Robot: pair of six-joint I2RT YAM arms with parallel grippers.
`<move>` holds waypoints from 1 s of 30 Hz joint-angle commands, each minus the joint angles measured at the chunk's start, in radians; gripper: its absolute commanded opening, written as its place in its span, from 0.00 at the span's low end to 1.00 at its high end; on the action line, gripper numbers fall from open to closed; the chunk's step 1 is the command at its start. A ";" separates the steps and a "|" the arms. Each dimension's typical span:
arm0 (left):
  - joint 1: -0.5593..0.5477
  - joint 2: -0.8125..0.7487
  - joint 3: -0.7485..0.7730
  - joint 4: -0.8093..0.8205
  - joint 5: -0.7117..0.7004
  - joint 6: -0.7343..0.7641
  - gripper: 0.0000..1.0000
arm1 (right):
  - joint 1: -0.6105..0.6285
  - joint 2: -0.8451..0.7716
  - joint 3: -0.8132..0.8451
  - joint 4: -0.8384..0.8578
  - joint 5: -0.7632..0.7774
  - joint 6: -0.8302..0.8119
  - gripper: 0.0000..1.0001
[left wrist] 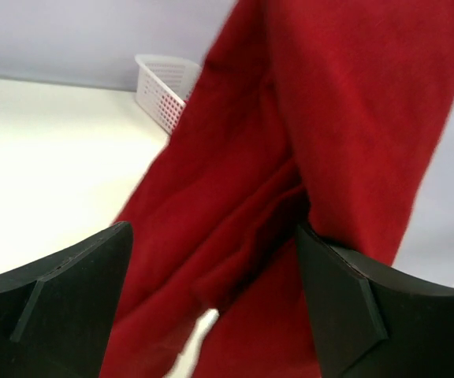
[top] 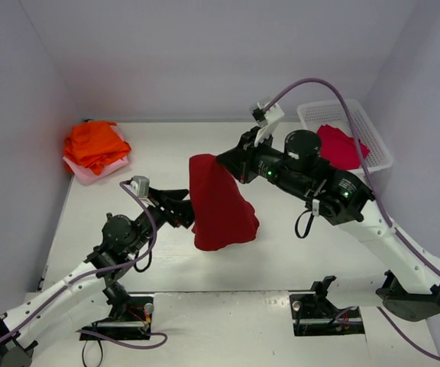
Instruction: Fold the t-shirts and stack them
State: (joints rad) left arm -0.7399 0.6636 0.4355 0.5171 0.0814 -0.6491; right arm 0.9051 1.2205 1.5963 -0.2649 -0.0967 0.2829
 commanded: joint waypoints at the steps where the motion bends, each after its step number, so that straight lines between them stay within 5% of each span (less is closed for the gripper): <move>1: -0.015 0.033 0.051 0.195 0.026 -0.037 0.78 | 0.003 0.019 -0.009 0.144 0.006 0.013 0.00; 22: -0.036 0.117 0.020 0.333 0.021 -0.099 0.73 | 0.003 0.060 -0.081 0.193 0.078 0.009 0.00; 25: -0.041 0.131 0.012 0.348 0.020 -0.103 0.66 | 0.003 0.065 -0.081 0.193 0.078 0.010 0.00; 30: -0.041 0.116 0.008 0.324 0.011 -0.096 0.27 | 0.003 0.074 -0.078 0.202 0.069 0.018 0.00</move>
State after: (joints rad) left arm -0.7780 0.7933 0.4274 0.7395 0.0887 -0.7471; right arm 0.9051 1.3052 1.5051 -0.1967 -0.0395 0.2871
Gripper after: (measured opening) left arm 0.323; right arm 0.004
